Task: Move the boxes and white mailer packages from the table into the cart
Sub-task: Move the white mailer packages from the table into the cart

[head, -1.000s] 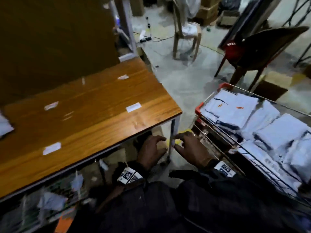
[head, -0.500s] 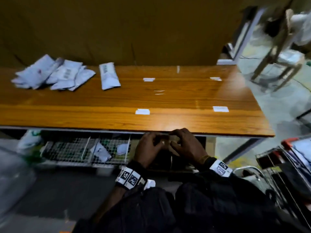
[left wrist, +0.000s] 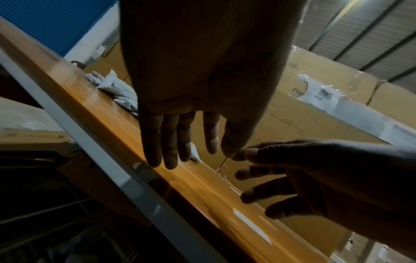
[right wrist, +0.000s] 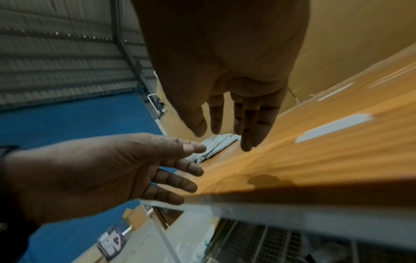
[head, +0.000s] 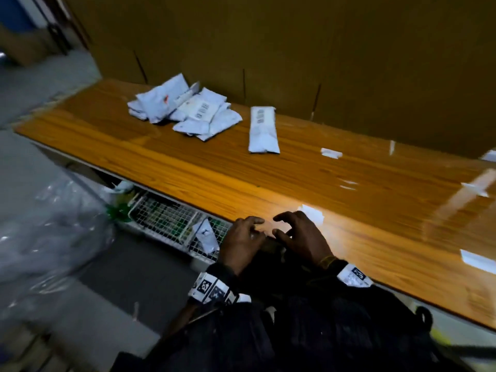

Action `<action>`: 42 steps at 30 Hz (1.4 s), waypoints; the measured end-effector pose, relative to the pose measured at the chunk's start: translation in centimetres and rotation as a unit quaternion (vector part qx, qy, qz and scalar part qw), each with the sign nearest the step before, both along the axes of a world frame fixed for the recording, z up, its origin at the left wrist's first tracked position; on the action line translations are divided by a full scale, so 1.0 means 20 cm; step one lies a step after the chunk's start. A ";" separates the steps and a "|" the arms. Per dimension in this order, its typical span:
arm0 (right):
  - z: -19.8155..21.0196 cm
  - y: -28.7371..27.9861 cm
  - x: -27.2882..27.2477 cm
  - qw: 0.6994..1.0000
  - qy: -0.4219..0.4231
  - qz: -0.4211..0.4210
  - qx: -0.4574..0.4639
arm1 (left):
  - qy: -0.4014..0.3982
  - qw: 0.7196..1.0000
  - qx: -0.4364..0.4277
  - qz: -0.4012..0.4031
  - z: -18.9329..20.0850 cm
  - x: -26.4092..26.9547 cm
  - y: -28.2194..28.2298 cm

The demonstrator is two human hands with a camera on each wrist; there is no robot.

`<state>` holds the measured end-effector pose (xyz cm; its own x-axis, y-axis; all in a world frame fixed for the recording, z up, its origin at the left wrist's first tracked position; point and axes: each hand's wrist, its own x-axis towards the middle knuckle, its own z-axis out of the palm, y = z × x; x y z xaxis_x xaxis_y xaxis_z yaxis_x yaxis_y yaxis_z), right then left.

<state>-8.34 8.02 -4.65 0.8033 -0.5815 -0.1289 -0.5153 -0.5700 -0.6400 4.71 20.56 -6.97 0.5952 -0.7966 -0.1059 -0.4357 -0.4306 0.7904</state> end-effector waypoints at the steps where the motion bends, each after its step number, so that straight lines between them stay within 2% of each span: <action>1: 0.00 -0.03 0.07 1.000 -0.005 -0.001 0.000 | 0.004 1.000 0.003 0.003 0.01 0.06 -0.02; 5: -0.01 -0.15 0.31 1.000 -0.023 -0.012 0.007 | -0.009 0.999 0.044 0.015 0.04 0.29 -0.10; 9: -0.06 -0.28 0.51 0.998 -0.051 -0.005 0.022 | -0.026 0.998 0.046 0.034 0.06 0.48 -0.21; 16: -0.06 -0.47 0.74 0.999 -0.044 -0.015 0.024 | -0.044 0.997 0.056 0.035 0.05 0.70 -0.35; 21: -0.10 -0.62 0.92 0.999 -0.011 -0.050 -0.018 | -0.060 0.995 0.079 0.012 0.01 0.91 -0.51; 24: -0.09 -0.70 1.06 0.998 0.019 -0.059 -0.034 | -0.064 0.990 0.126 0.009 -0.03 1.08 -0.63; 28: -0.09 -0.81 1.26 0.993 0.073 -0.070 -0.054 | -0.154 0.970 0.182 -0.050 -0.11 1.32 -0.77; 33: -0.10 -0.96 1.49 0.980 0.114 -0.080 -0.139 | -0.156 0.970 0.175 -0.067 -0.02 1.61 -0.98; 38: -0.11 -1.05 1.66 0.973 0.156 -0.124 -0.113 | -0.178 0.967 0.169 -0.071 -0.03 1.80 -1.13; 42: -0.13 -1.03 1.69 0.960 0.210 -0.151 -0.110 | -0.216 0.950 0.218 -0.049 -0.03 1.93 -1.22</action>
<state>25.45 -12.58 -7.25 0.4977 -0.8301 -0.2515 -0.8645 -0.4514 -0.2211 43.23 -3.86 -7.56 0.5840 -0.7867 -0.2002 -0.7339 -0.6170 0.2841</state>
